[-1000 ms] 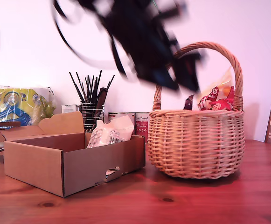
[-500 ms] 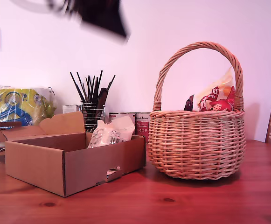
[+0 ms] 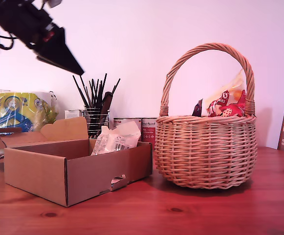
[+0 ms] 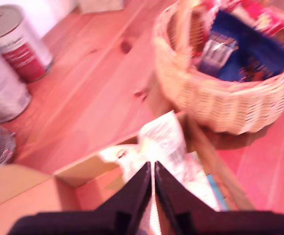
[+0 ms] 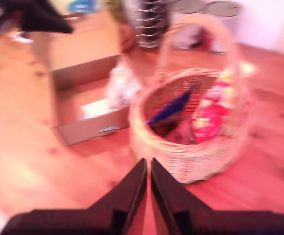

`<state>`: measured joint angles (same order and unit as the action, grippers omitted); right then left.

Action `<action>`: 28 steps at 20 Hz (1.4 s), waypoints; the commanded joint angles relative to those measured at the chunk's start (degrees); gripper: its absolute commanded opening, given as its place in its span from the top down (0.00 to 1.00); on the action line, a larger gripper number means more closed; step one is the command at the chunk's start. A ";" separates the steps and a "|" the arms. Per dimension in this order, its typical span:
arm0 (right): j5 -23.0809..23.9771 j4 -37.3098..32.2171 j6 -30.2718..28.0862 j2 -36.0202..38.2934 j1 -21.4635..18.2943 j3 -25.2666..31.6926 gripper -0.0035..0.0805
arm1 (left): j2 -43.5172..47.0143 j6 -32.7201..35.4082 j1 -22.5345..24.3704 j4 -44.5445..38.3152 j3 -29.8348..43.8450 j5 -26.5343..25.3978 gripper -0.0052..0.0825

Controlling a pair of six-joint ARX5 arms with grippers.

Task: Move the bags of Easter eggs from the cardboard box on the left into the woven basket on the right side.

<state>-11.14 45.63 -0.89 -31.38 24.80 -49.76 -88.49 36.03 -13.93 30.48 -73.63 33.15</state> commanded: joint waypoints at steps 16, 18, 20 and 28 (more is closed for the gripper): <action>-0.31 -2.47 2.34 0.02 0.00 1.27 0.97 | -7.58 -6.84 -4.96 -9.51 0.42 3.98 0.05; -0.31 -2.49 2.34 0.02 0.00 1.27 0.97 | -9.92 -7.54 -4.92 -11.72 0.42 5.73 0.05; -0.31 -2.49 2.34 0.02 0.00 1.27 0.97 | -12.81 -7.61 -4.94 -14.08 0.42 5.86 0.05; -0.31 -2.47 2.36 0.02 0.00 1.27 0.97 | -23.85 -9.70 -4.09 -20.61 0.42 -2.47 0.05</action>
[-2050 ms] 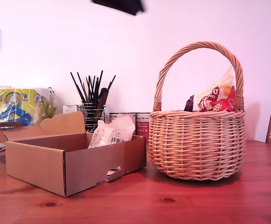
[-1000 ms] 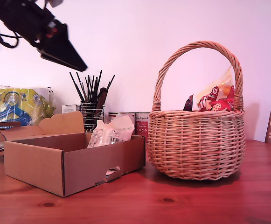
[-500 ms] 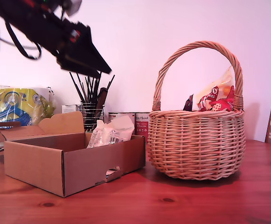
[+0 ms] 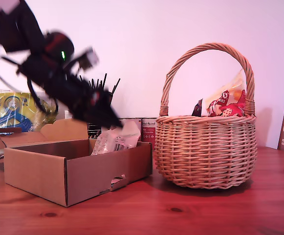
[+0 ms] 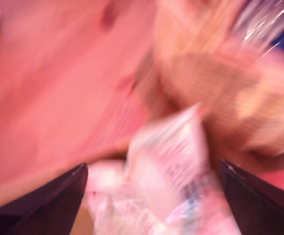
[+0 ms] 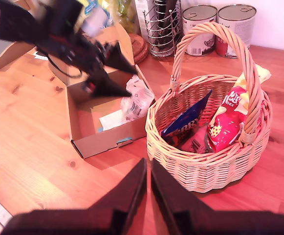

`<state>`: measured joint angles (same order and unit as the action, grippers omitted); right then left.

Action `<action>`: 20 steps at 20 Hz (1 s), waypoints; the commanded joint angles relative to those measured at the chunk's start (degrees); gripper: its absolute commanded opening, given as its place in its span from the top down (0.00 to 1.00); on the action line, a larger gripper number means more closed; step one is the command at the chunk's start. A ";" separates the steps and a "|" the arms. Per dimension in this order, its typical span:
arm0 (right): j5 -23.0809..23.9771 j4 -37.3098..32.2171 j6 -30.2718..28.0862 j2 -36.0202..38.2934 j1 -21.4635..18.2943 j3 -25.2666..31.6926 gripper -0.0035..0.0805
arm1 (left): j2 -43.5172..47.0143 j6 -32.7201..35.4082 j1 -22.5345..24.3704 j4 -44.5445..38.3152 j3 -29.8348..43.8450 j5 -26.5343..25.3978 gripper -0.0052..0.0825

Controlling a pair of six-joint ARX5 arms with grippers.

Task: Move the bags of Easter eggs from the cardboard box on the left into the woven basket on the right side.

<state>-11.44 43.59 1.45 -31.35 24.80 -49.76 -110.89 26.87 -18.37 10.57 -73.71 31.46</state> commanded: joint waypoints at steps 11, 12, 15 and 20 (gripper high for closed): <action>0.09 -0.55 0.02 -0.66 -0.07 1.27 0.97 | -6.14 -4.42 0.85 -2.86 0.50 -1.77 0.05; 0.09 -0.52 0.02 -0.74 -0.07 1.27 0.97 | -6.88 -4.42 0.85 -3.10 0.50 -0.72 0.05; 0.07 -0.48 0.02 -0.90 -0.07 1.27 0.97 | -8.59 -4.68 0.85 -3.08 0.50 0.50 0.05; 0.07 -0.48 0.00 -1.05 -0.07 1.27 0.97 | -8.37 -5.99 1.01 -2.91 0.35 0.63 0.39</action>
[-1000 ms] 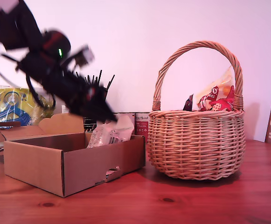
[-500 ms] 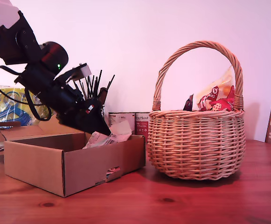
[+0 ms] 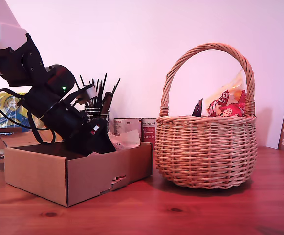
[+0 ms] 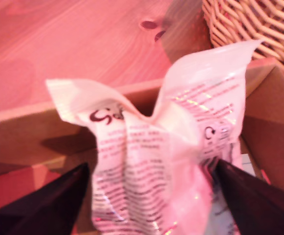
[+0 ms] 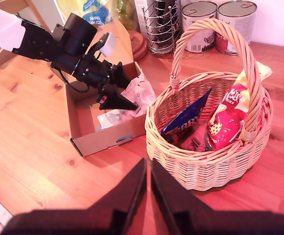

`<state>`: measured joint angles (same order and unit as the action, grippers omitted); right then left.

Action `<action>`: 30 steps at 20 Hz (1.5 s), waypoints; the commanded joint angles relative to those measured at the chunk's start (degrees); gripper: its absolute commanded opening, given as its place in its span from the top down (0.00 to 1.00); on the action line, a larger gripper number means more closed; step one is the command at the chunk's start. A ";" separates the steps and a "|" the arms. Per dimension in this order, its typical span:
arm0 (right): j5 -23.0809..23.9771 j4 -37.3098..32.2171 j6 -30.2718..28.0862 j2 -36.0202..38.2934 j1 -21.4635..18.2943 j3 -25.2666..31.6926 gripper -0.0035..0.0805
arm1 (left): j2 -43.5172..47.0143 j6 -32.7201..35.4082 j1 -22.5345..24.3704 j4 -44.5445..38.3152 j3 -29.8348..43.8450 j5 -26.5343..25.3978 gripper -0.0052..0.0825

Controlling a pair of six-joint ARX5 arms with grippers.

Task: Move the bags of Easter eggs from the cardboard box on the left into the woven basket on the right side.

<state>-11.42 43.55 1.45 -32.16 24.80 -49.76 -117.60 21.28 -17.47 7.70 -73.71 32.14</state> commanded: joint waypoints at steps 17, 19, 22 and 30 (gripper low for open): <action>4.24 -0.28 -0.76 -0.28 -0.07 1.27 0.97 | 22.08 -3.48 -2.36 12.81 -0.42 3.17 0.83; 4.76 0.15 -1.18 -0.28 -0.07 1.27 0.97 | 23.43 -5.55 -6.08 13.07 -0.42 7.65 0.83; 4.98 1.38 -1.29 -0.15 -0.07 1.27 0.97 | 23.19 -6.54 -12.76 11.69 -0.42 7.87 0.83; 5.03 2.25 1.81 7.10 -0.07 1.27 0.97 | 19.52 -14.64 -25.07 -6.75 -0.42 -15.54 0.83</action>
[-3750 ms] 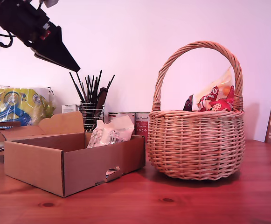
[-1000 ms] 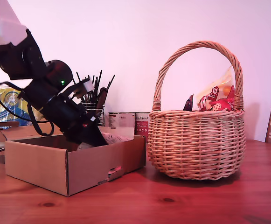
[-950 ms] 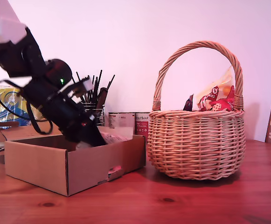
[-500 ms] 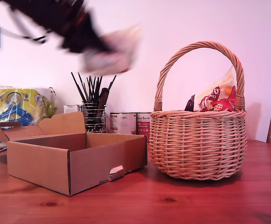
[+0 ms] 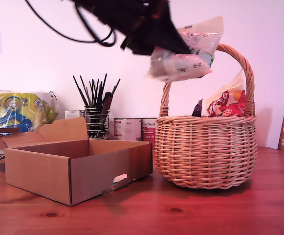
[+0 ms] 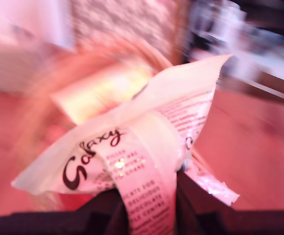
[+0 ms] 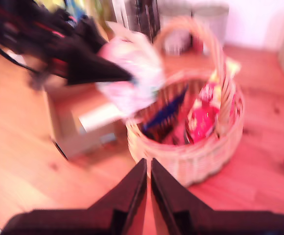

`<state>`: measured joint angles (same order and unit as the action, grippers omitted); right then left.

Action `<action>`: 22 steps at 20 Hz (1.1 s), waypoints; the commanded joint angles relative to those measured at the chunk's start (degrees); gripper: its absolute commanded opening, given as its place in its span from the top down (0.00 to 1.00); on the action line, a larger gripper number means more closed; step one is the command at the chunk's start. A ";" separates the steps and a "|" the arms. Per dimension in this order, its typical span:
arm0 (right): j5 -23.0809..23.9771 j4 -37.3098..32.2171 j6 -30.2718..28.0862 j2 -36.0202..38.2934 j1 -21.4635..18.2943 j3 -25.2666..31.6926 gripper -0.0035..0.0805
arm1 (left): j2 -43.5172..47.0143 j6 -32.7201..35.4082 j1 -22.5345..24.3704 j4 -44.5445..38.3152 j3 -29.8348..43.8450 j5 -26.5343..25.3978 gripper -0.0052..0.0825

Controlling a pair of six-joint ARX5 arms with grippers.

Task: Move the bags of Easter eggs from the cardboard box on the left into the woven basket on the right side.

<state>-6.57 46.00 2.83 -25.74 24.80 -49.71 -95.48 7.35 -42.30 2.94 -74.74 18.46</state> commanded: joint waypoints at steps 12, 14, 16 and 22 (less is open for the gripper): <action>0.11 1.05 0.42 3.52 -0.07 1.22 0.97 | -20.46 -1.36 -2.32 -13.27 0.59 -13.57 0.83; 0.11 1.03 0.42 3.52 -0.07 1.22 0.97 | -20.44 -1.36 -2.36 -11.08 0.59 -13.57 0.83; 0.11 1.03 0.39 3.52 -0.07 1.22 0.97 | -19.80 -1.36 -2.38 -10.58 0.37 -13.51 0.80; 0.11 1.05 0.37 3.52 -0.07 1.22 0.97 | -13.05 -0.90 -2.29 3.08 -3.58 -12.46 0.21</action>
<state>-6.59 47.27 3.01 -22.35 24.80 -49.71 -110.52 6.20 -44.45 3.77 -77.82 5.89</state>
